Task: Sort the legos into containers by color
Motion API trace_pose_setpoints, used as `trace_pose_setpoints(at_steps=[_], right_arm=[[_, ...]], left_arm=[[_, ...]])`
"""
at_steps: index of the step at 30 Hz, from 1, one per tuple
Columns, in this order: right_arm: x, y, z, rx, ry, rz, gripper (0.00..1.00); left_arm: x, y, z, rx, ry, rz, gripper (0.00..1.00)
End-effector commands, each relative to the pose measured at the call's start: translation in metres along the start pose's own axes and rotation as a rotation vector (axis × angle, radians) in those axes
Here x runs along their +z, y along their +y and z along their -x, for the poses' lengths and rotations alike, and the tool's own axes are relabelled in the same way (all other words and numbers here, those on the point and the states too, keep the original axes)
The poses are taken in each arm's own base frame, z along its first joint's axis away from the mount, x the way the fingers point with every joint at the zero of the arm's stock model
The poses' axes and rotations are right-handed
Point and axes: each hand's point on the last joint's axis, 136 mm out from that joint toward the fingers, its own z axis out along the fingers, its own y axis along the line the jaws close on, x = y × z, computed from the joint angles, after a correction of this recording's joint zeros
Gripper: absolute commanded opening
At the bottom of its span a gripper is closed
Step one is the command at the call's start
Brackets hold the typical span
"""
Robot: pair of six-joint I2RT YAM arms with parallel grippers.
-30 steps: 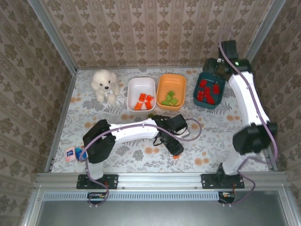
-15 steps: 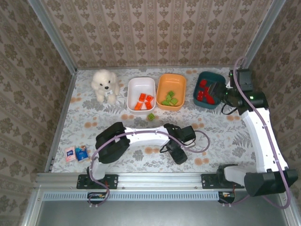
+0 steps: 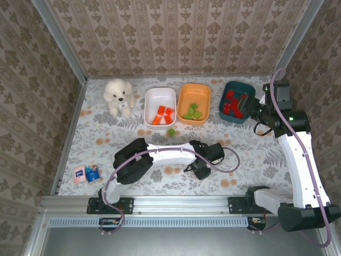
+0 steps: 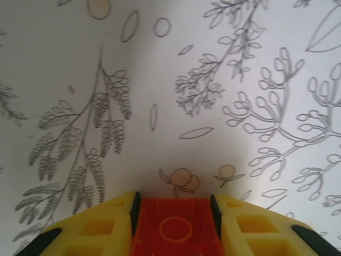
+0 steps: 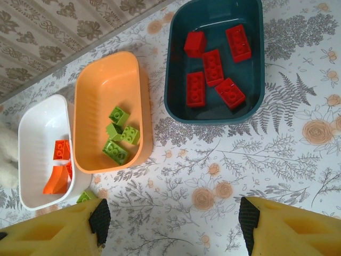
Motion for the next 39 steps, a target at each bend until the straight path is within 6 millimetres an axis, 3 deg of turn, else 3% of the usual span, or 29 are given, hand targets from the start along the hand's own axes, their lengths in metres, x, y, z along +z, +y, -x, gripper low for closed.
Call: trace_pose_setpoints(at_steps=[1,6,10,17,23,28,31,35,39], right_arm=[[-0.001,0.002,-0.005,0.002,0.032,0.01,0.67],[0.0,0.005,-0.007,0.002,0.049,0.026,0.67],[0.007,0.009,-0.012,0.015,0.08,0.051,0.67],[0.03,0.042,-0.032,0.004,0.194,0.165,0.66],[0.042,0.086,-0.061,-0.056,0.282,0.247,0.65],[0.05,0.118,-0.093,-0.091,0.374,0.337,0.65],[0.056,0.127,-0.115,-0.135,0.429,0.352,0.66],[0.067,0.133,-0.142,-0.228,0.484,0.334,0.66],[0.091,0.139,-0.172,-0.334,0.543,0.292,0.66]], left_arm=[[-0.031,0.022,0.01,-0.061,-0.05,0.064,0.32],[-0.083,0.076,0.026,-0.211,-0.165,0.088,0.32],[-0.123,0.136,0.037,-0.316,-0.256,0.124,0.33],[-0.154,0.266,0.043,-0.539,-0.401,0.194,0.33],[-0.139,0.368,0.058,-0.717,-0.49,0.21,0.33],[-0.107,0.424,0.068,-0.842,-0.52,0.16,0.33],[-0.091,0.444,0.069,-0.892,-0.525,0.122,0.33],[-0.074,0.443,0.069,-0.919,-0.507,0.092,0.34],[-0.059,0.437,0.068,-0.937,-0.488,0.048,0.44]])
